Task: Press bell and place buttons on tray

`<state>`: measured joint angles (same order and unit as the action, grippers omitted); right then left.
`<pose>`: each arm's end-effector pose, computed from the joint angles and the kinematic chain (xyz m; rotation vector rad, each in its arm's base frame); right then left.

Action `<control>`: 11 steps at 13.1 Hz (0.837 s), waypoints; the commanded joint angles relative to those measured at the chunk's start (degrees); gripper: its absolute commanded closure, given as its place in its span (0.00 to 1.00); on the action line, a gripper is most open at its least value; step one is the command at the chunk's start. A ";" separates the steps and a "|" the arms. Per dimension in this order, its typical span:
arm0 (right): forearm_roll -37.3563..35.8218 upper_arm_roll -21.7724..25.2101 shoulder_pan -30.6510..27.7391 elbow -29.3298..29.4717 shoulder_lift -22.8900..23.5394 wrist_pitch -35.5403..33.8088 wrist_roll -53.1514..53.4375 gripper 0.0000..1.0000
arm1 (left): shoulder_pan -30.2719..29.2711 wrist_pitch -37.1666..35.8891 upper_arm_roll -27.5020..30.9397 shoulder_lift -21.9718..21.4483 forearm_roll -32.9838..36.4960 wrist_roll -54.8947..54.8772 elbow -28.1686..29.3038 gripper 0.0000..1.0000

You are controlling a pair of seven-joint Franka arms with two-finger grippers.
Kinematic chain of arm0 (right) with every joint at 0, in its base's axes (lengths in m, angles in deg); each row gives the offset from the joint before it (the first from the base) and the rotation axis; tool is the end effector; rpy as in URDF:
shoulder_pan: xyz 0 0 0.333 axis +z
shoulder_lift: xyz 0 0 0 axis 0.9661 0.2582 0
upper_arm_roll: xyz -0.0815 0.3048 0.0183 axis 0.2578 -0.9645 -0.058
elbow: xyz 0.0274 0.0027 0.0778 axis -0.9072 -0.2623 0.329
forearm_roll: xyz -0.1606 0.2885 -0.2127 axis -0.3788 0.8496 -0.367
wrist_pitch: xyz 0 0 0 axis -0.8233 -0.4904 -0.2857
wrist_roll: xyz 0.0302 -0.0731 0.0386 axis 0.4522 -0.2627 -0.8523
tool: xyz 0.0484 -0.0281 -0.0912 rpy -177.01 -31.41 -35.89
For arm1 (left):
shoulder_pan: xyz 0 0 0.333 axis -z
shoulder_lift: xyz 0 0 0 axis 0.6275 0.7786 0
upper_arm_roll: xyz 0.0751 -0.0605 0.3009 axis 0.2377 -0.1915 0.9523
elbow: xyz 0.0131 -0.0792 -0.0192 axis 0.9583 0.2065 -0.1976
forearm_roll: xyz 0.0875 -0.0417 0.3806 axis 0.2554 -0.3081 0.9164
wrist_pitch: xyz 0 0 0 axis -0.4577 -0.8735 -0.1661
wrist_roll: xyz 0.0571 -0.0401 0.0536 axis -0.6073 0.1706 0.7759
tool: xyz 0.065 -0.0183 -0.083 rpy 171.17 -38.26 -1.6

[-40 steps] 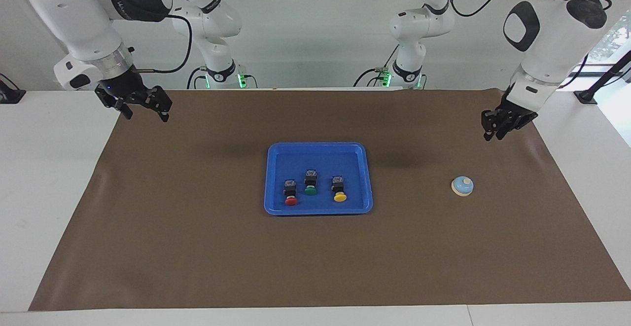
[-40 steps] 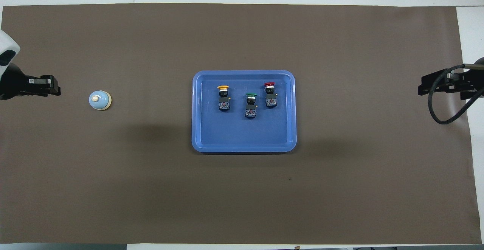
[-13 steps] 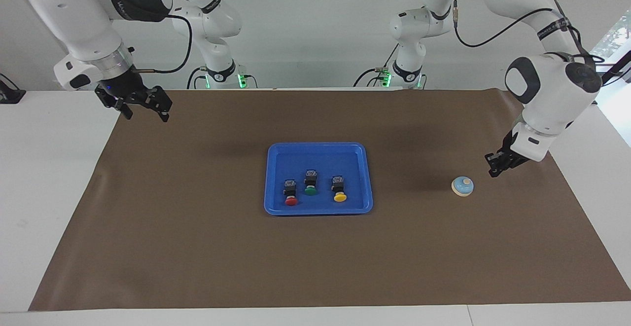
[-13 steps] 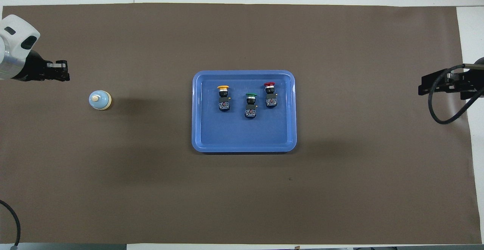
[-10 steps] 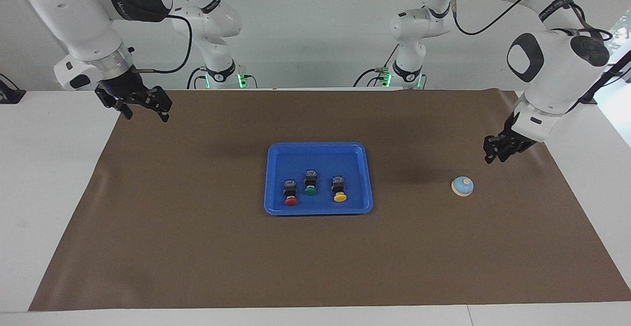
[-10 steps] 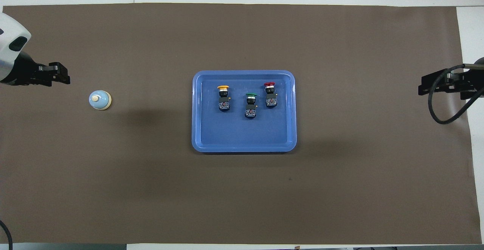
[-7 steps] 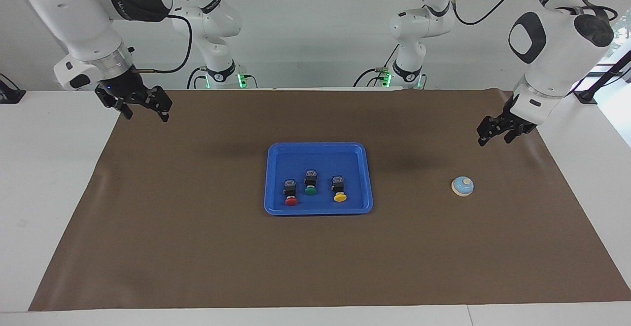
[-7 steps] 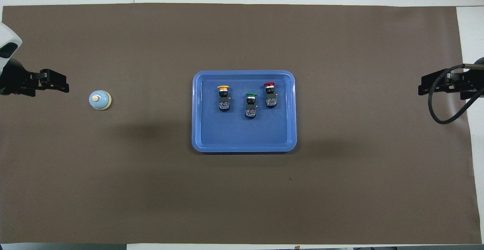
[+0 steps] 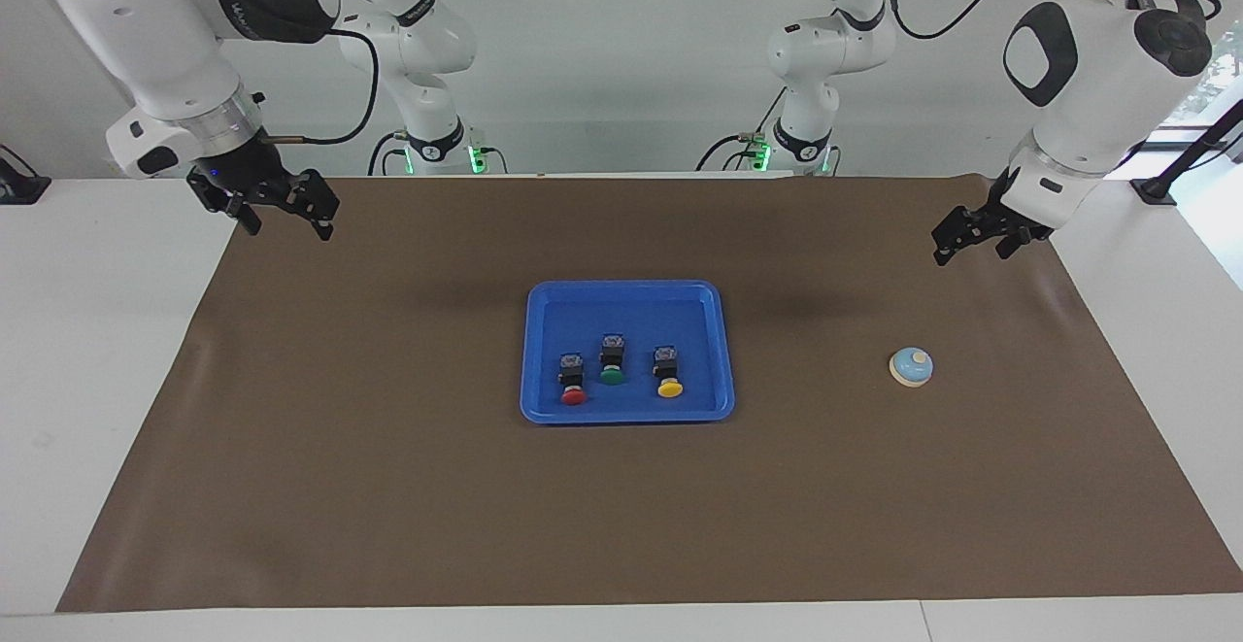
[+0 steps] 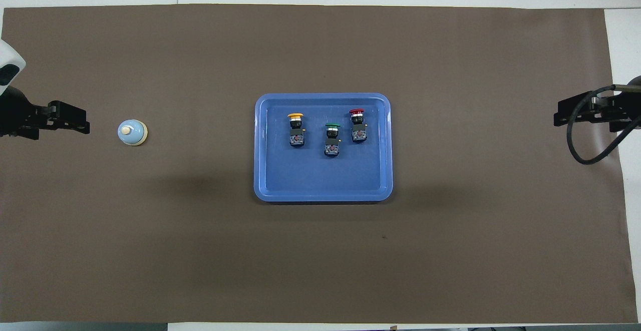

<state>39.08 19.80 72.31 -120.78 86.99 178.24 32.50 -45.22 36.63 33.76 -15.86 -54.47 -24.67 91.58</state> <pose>0.5575 -0.0312 0.5897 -3.1264 0.2077 0.0486 0.5656 -0.0021 0.5439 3.1307 0.0393 -0.1134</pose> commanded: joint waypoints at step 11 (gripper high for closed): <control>0.49 -0.38 -0.53 -1.41 -1.19 0.41 -0.50 0.00 | 3.72 -3.95 0.62 -0.41 -0.26 -0.22 -5.04 0.00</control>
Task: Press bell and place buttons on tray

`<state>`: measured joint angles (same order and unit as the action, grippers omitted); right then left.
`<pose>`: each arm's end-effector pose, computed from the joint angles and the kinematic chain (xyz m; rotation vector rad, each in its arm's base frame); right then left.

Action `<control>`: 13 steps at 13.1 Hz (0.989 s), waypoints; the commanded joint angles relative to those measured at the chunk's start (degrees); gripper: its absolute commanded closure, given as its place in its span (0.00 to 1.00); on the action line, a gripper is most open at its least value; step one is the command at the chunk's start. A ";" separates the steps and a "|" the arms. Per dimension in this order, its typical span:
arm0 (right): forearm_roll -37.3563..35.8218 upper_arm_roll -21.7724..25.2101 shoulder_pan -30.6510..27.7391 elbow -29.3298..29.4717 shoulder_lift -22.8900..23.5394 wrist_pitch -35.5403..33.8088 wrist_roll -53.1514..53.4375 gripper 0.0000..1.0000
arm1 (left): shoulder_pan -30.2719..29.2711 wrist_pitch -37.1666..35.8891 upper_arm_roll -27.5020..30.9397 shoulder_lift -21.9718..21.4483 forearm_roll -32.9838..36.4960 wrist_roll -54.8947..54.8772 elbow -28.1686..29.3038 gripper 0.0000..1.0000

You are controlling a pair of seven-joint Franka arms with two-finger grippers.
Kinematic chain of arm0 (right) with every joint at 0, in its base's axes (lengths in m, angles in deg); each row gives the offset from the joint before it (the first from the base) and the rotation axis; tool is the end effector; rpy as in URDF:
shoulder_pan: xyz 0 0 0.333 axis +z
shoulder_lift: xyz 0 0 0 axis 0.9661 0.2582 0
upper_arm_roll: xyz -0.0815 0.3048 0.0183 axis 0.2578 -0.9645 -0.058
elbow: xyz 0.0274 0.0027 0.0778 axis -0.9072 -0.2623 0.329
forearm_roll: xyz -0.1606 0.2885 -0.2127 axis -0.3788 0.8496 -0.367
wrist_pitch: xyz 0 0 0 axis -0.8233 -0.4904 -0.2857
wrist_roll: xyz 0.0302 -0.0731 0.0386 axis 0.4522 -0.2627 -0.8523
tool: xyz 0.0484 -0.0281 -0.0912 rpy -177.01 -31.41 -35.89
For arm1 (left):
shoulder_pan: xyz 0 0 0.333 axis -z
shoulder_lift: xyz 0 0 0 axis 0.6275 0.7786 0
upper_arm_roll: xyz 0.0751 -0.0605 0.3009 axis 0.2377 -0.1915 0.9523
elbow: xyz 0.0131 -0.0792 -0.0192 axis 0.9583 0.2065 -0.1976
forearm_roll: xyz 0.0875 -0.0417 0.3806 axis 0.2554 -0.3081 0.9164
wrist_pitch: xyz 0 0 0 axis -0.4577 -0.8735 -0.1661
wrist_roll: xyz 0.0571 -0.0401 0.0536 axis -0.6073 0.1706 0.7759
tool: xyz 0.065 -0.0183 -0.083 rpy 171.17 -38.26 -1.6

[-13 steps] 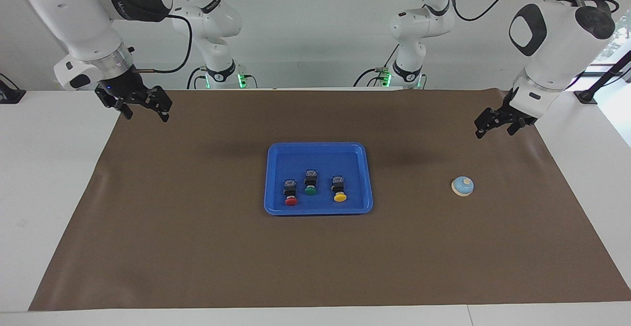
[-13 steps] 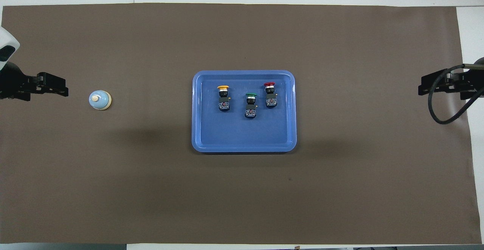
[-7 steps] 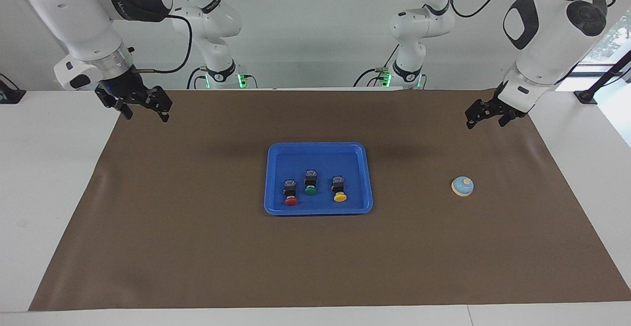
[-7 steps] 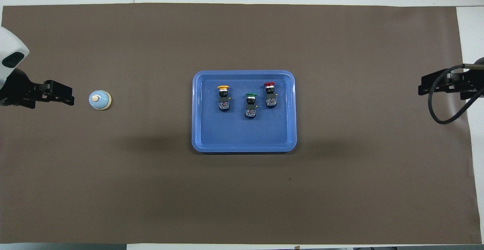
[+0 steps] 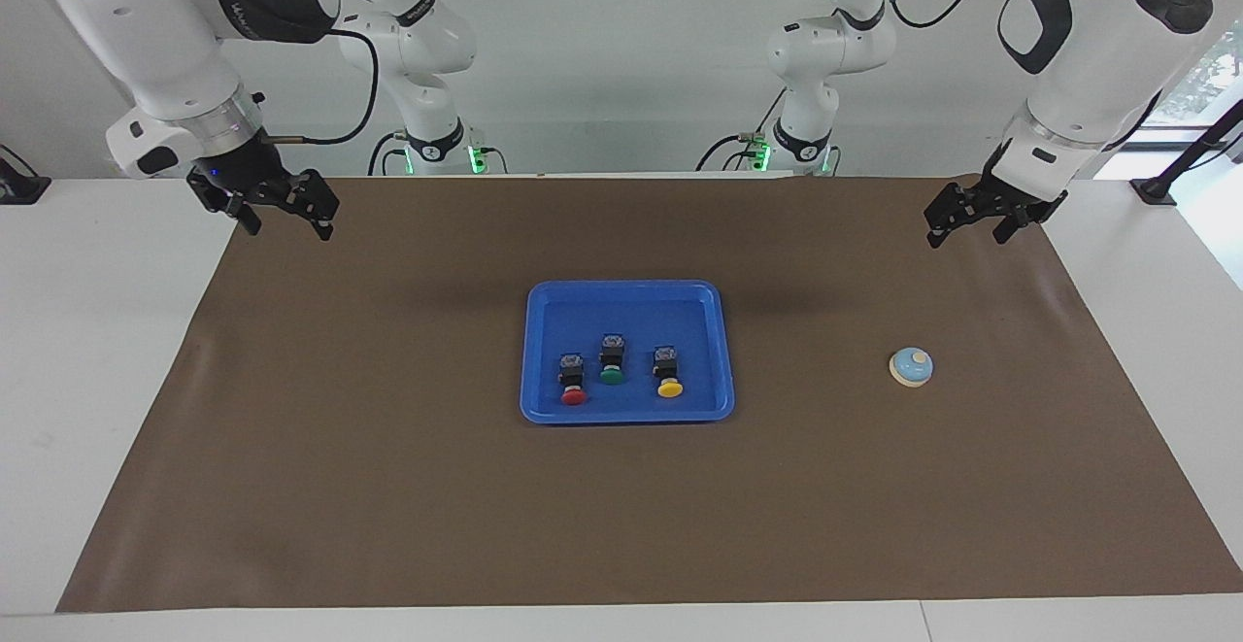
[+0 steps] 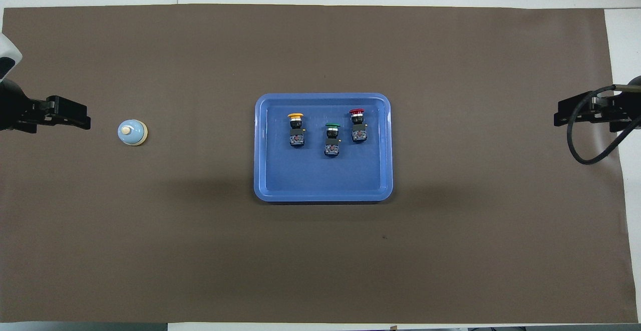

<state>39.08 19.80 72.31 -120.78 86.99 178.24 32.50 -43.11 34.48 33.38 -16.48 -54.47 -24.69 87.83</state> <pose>0.5575 -0.0312 0.5897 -3.1264 0.2077 0.0486 0.5640 -0.0268 0.5779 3.1336 -0.0298 -0.0531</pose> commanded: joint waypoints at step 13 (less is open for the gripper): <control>0.49 -0.38 -0.62 -1.32 -1.20 0.41 -0.50 0.00 | 2.05 -4.70 0.55 0.12 -0.26 -0.20 -4.55 0.00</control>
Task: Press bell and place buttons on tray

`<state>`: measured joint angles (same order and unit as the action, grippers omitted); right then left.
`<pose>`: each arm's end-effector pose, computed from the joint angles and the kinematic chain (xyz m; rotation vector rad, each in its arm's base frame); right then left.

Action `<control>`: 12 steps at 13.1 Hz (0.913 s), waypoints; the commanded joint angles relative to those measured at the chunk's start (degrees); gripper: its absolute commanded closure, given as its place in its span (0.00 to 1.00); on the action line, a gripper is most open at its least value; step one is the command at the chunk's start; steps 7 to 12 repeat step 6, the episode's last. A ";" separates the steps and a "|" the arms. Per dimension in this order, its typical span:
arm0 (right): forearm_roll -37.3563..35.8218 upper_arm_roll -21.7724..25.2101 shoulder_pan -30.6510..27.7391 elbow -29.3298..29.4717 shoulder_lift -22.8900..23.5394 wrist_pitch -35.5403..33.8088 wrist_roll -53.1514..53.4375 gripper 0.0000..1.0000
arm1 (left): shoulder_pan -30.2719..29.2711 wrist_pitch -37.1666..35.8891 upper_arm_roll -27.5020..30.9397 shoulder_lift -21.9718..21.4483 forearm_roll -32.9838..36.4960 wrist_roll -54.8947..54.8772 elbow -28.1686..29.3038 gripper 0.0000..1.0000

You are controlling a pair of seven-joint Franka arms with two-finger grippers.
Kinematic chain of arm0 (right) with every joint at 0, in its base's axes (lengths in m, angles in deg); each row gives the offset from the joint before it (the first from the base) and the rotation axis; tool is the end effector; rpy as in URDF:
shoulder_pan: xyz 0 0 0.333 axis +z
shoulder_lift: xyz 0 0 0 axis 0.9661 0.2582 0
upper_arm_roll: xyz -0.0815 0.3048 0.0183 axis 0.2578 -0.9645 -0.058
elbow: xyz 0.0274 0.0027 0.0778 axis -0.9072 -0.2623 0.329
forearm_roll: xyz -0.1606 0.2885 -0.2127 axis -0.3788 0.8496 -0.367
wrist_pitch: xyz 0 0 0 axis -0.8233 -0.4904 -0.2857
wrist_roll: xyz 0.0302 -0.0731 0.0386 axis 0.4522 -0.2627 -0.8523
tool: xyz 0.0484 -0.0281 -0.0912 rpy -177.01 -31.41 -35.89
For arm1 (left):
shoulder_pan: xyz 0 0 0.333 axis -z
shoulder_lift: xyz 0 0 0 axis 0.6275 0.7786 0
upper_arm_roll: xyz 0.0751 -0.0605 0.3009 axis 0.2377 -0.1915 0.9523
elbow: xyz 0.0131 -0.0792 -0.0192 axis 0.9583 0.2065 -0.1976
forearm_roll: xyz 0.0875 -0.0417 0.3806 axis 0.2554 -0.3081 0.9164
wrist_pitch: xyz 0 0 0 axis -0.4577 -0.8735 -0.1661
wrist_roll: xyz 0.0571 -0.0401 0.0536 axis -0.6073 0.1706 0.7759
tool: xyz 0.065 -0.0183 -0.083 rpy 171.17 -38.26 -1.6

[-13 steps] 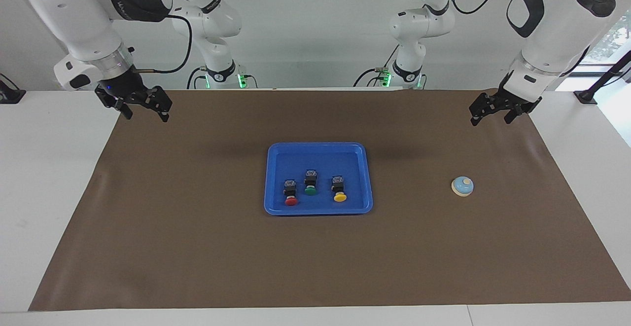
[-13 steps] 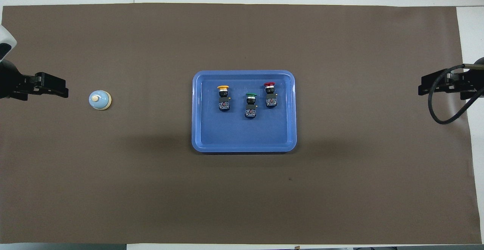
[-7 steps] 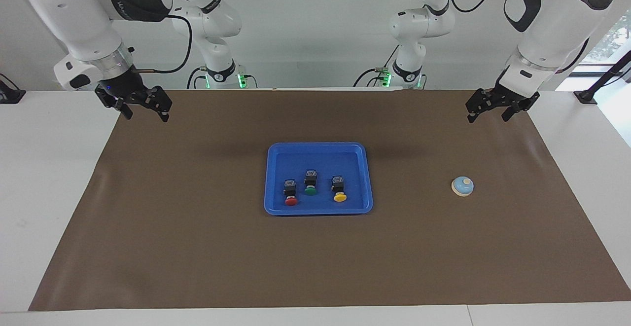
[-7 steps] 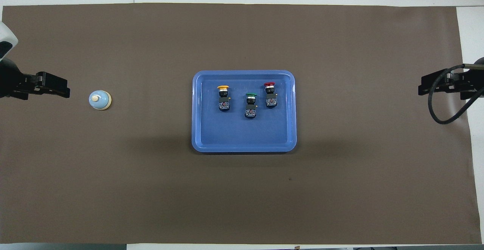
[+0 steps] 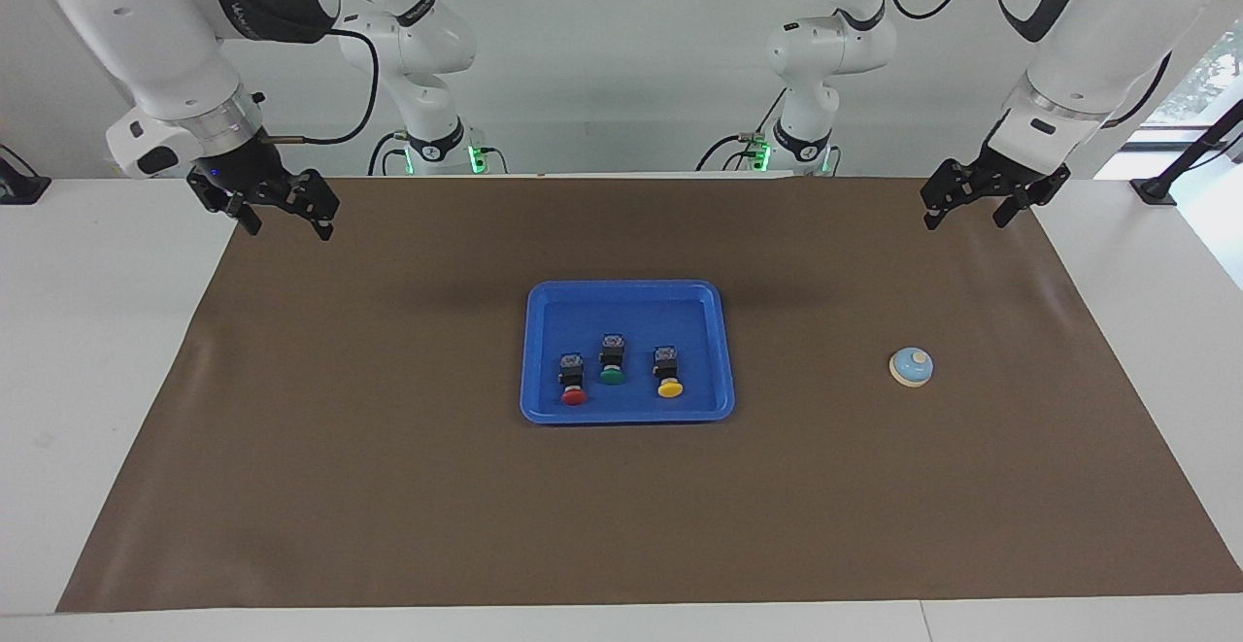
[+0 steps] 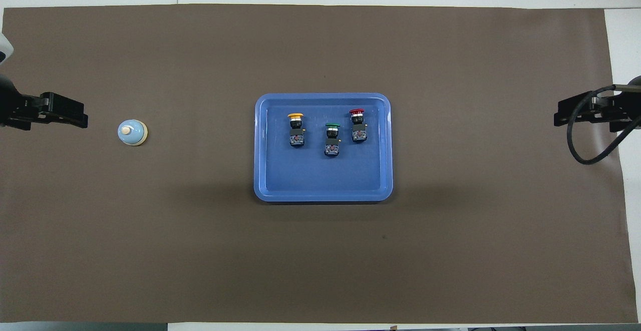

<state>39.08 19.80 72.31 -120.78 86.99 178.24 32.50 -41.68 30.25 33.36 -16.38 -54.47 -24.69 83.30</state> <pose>0.5575 -0.0312 0.5897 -3.1264 0.2077 0.0486 0.5597 -0.0407 0.6081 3.1330 -0.0702 -0.0477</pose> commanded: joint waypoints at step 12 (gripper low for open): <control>0.49 -0.38 -0.62 -1.41 -1.19 0.50 -0.50 0.00 | 0.62 -0.03 0.57 0.19 -0.52 0.07 -0.28 0.00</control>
